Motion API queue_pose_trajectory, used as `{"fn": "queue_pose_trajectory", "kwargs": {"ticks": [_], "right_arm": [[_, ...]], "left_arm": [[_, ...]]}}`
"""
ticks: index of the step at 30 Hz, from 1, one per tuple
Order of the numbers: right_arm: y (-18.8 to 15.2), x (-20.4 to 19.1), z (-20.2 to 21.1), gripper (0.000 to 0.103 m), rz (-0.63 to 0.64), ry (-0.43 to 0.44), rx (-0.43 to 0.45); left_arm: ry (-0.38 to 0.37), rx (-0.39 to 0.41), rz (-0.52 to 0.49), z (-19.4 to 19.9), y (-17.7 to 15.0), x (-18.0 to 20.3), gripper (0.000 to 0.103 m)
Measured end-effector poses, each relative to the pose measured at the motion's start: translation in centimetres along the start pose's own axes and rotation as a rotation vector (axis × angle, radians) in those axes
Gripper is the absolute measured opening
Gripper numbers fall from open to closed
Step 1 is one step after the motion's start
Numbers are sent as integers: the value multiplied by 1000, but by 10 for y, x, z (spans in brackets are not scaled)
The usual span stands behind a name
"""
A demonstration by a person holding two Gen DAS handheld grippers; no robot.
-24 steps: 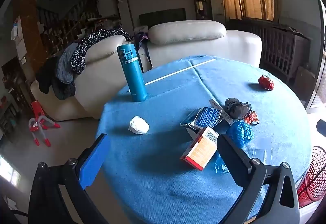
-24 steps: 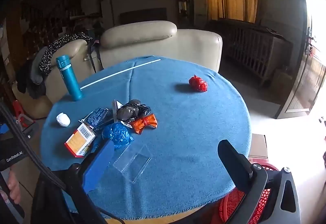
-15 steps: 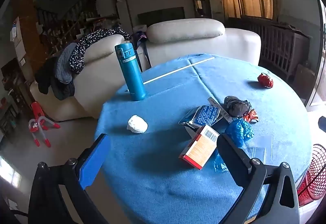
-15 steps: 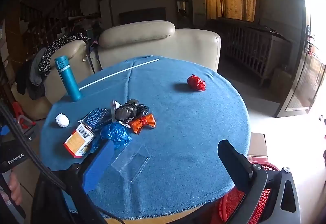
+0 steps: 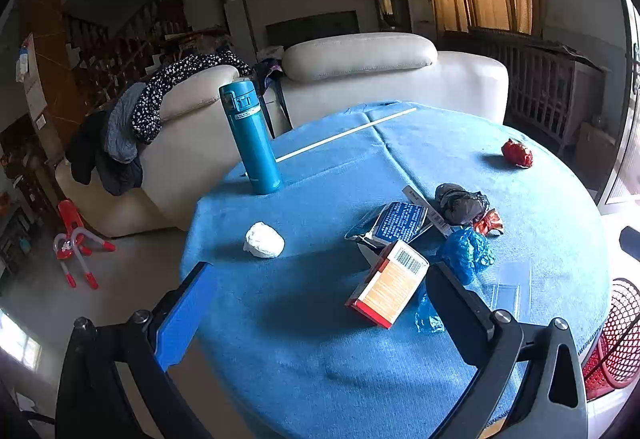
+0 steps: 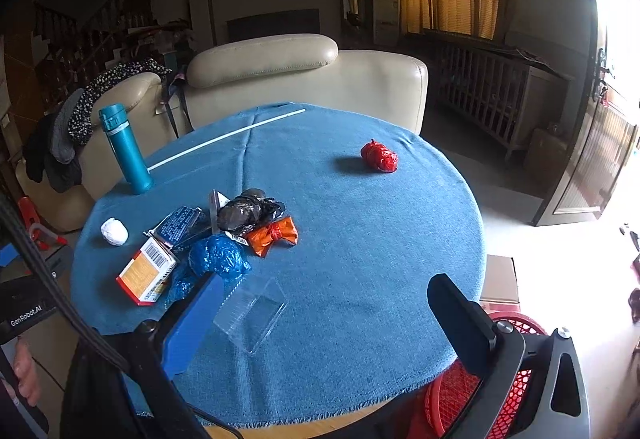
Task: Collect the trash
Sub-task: 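Move the left tool toward the white tissue ball and the right tool toward the red bag, then close the left tool on the white tissue ball while the right tool grasps the red bag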
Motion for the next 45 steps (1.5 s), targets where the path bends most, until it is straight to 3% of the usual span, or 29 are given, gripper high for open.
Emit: {"fn": "queue_pose_trajectory", "kwargs": {"ticks": [14,19,24,28,35,38,43,45], "right_arm": [[3,2,-10,103,-31,13,6],[8,3,-27,103,-32,33,-21],[16,10,-54,103,-59,70,-54],[25,16,-90,102,-59,108,-98],[75,49,-168,102,-116,149,-128],[109,63,-212,101,-100,109,-119],[126,84,-292,83,-122,20,-225],[127,92,-324,82,-150,-17,-271]], "left_arm": [[13,-40,22,-22,-3,-15,103],[31,-127,135,-59,-13,-70,103],[116,-209,244,-100,-31,-143,103],[78,-276,301,-134,-40,-159,103],[-80,-332,383,-188,-25,-137,103],[-127,-357,419,-208,-21,-127,102],[-162,-412,452,-229,-17,-120,91],[-173,-432,464,-236,-16,-117,91]]}}
Point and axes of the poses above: each gripper's, at about its wrist camera, not at the fingertips, and z roughly against the way its jaws point, x to its right, y to its top, the point moved 9 cm from there along -z, roughly the way its jaws point, and after that the axes turned 4 degrees about x, right-handed, at the moved point
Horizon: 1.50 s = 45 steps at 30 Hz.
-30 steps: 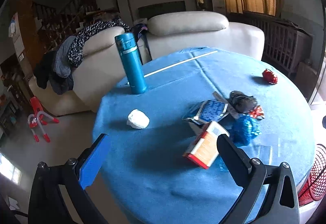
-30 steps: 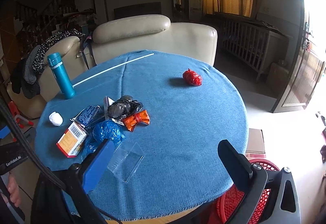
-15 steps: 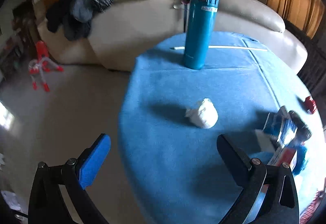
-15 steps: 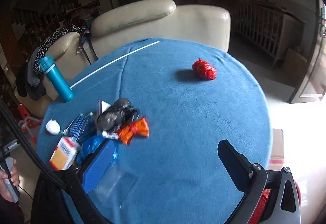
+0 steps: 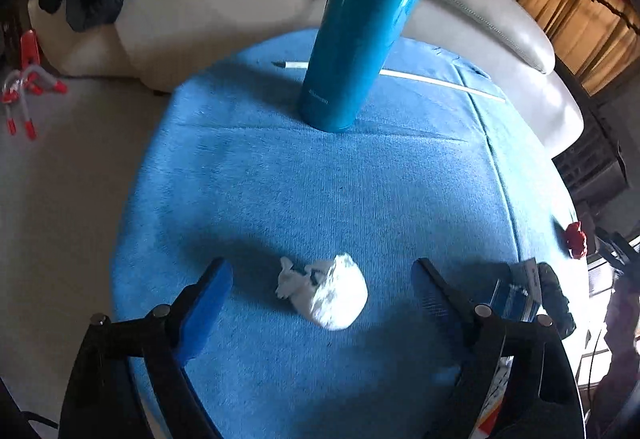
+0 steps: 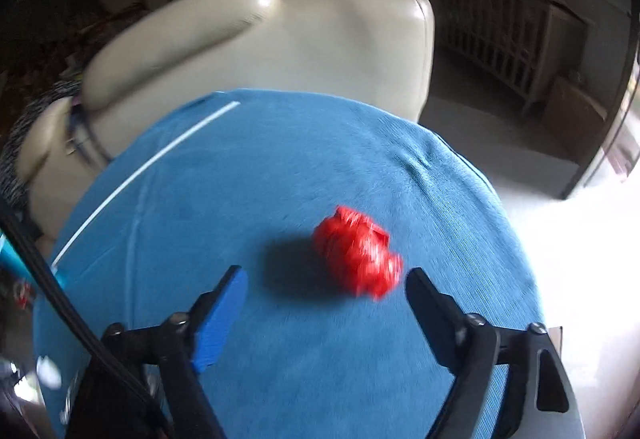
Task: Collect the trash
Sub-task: 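Close the left tool on the white tissue ball while the right tool grasps the red bag, then carry both items to the red wastebasket and open both tools to drop them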
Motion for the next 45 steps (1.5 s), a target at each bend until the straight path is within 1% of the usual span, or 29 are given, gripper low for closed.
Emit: {"fn": "queue_pose_trajectory", "kwargs": {"ticks": [2,4,5,6,7,9,11,13,15,18,19,20,23,26,28,30,34,37,40,42,45], "right_arm": [[10,7,-23,81,-13,-56,-13],[11,11,-41,74,-48,-57,-51],[7,12,-53,65,-66,-59,-95],[1,16,-61,55,-65,-91,-129],[-3,18,-66,50,-59,-113,-148],[-8,17,-66,47,-63,-98,-138],[-14,15,-59,46,-62,-77,-127],[-20,13,-51,45,-63,-35,-106],[-28,9,-34,45,-75,4,-85],[-42,-7,5,45,-61,109,-40],[-49,-13,18,45,-48,138,-29],[-59,-19,34,45,-36,170,-19],[-84,-34,74,45,-21,238,4],[-110,-38,105,45,-12,270,27],[-123,-35,117,45,-17,286,48],[-140,-30,138,45,-32,312,63],[-170,-18,169,45,-50,326,74],[-186,-3,184,45,-67,326,78],[-203,12,202,45,-92,320,88],[-216,26,214,45,-122,323,86],[-233,52,231,45,-139,294,93]], "left_arm": [[-7,-17,10,-4,0,4,90],[-25,-25,12,-5,0,6,88],[-38,-34,15,-11,1,9,86],[-42,-42,17,-13,0,12,82],[-44,-50,18,-16,-2,14,80],[-51,-73,21,-22,-6,17,65],[-60,-95,34,-32,-9,15,58],[-63,-103,51,-37,-12,12,57],[-68,-100,64,-38,-13,10,48],[-80,-95,84,-42,-14,7,42],[-82,-94,89,-40,-13,4,39],[-84,-98,93,-41,-14,4,32],[-122,-103,111,-40,-16,7,24],[-116,-90,108,-36,-18,4,19],[-126,-89,119,-30,-22,5,17],[-132,-80,115,-24,-26,7,16],[-130,-49,87,-1,-36,14,15],[-148,12,40,34,-41,25,15],[-186,66,-26,71,-46,50,15],[-232,83,-84,93,-53,75,15],[-302,89,-213,118,-74,129,15]]}}
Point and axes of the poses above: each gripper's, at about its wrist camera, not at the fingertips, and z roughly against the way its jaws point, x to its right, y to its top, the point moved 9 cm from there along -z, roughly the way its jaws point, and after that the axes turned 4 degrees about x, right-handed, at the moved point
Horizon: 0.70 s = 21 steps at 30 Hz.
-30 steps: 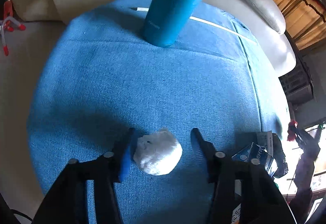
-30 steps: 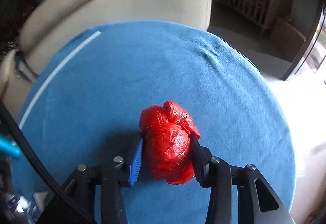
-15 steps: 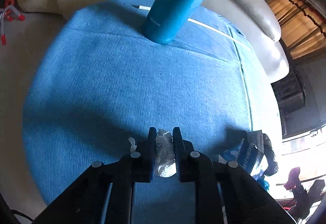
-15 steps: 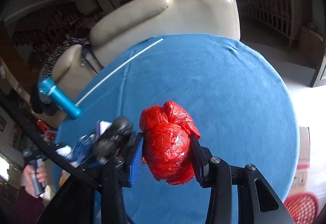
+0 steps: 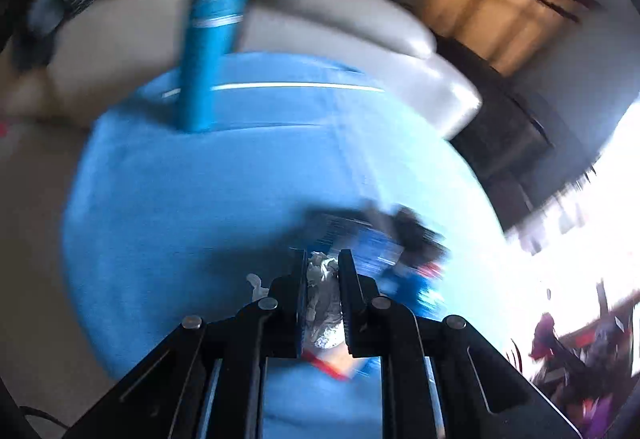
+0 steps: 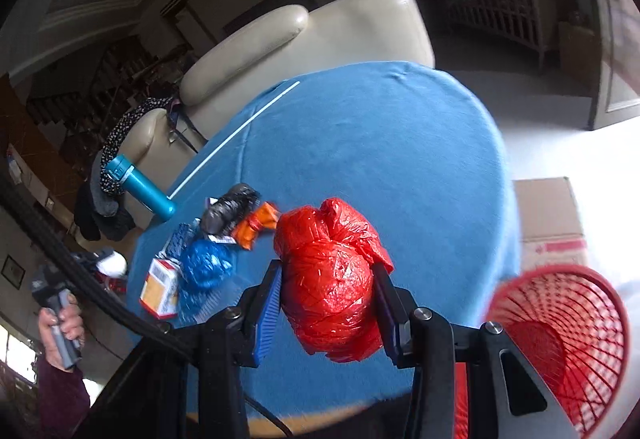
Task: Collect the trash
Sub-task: 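Carry both items to the red wastebasket and open both tools to drop them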
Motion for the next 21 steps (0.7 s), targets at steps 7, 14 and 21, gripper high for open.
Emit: {"fn": "queue_pose_trajectory", "kwargs": {"ticks": [7,14,21], "right_arm": [[-18,68,58,46,-118,-71,29],[-48,142,103,47,-252,-147,41],[-72,188,125,49,-360,-164,61]], "left_arm": [[-203,-144,-249,-39,-53,155,15],[-348,-301,-464,-76,-132,295,15],[-437,-411,-597,-113,-193,388,17]]}}
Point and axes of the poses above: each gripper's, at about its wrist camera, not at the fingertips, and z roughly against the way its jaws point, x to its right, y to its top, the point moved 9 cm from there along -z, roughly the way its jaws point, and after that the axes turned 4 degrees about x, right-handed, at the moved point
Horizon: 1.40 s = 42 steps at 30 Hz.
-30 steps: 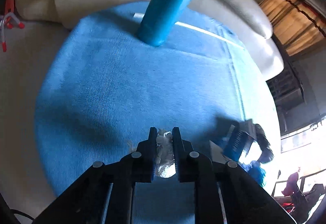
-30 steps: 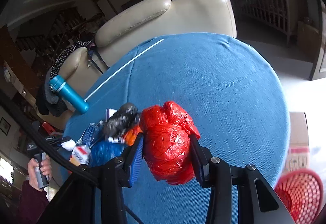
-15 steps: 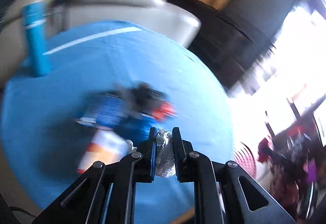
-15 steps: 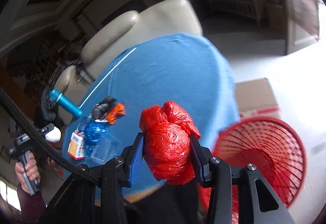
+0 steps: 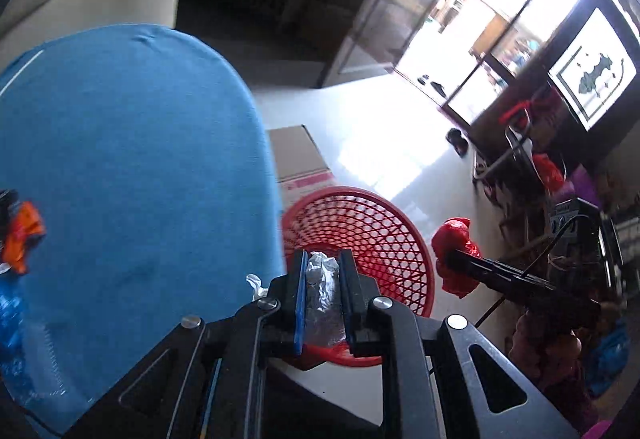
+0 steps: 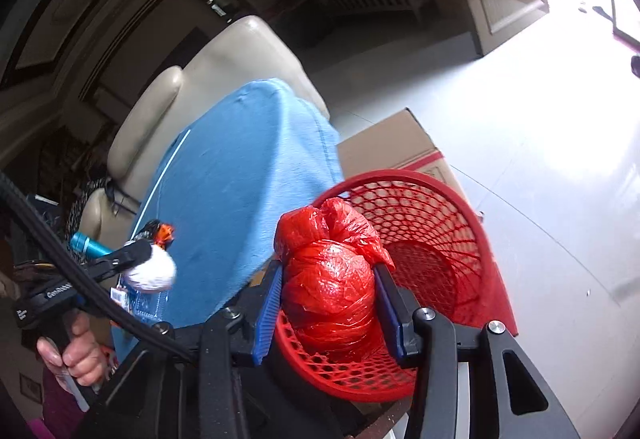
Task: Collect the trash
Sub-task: 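Carry both items to the red wastebasket and open both tools to drop them, then return both tools to the table, aiming at the medicine box and clear tray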
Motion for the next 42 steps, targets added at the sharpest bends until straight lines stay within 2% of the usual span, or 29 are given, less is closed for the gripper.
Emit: {"fn": "queue_pose_trajectory", "kwargs": {"ticks": [1,2,3,5,6,12,15,17,21,24,27,29,31,33,36,42], "right_arm": [[0,4,1,50,-8,-1,0],[1,8,1,52,-19,0,0],[1,11,1,56,-31,1,-1],[1,17,1,61,-62,6,2],[1,18,1,65,-72,9,6],[5,7,-2,65,-62,38,29],[7,-14,-10,65,-38,68,27],[6,-35,-17,65,-7,93,17],[2,-81,-36,65,63,147,-22],[-7,-122,-57,65,119,191,-70],[-27,-173,-83,65,186,249,-149],[-40,-199,-97,65,214,277,-199],[-58,-227,-113,65,244,303,-254],[-80,-260,-129,65,280,325,-310],[-97,-288,-147,65,306,312,-354],[-122,-355,-165,64,489,322,-293]], "left_arm": [[-8,-10,-11,-7,-2,8,18],[-17,-22,-17,-16,-1,14,23],[-23,-35,-19,-21,-4,14,35],[-18,-48,-14,-25,-8,11,48],[-5,-45,-17,-24,-8,9,50],[72,-5,-42,9,-16,-27,52],[159,33,-44,40,-30,-55,58],[211,56,-14,66,-43,-80,58],[341,130,128,134,-77,-149,59],[480,205,234,189,-104,-204,64],[617,280,339,238,-131,-255,69],[689,290,379,257,-145,-279,69],[709,290,410,267,-155,-293,69],[693,288,430,268,-161,-301,69],[669,280,424,263,-162,-303,70],[638,246,427,246,-166,-303,71]]}}
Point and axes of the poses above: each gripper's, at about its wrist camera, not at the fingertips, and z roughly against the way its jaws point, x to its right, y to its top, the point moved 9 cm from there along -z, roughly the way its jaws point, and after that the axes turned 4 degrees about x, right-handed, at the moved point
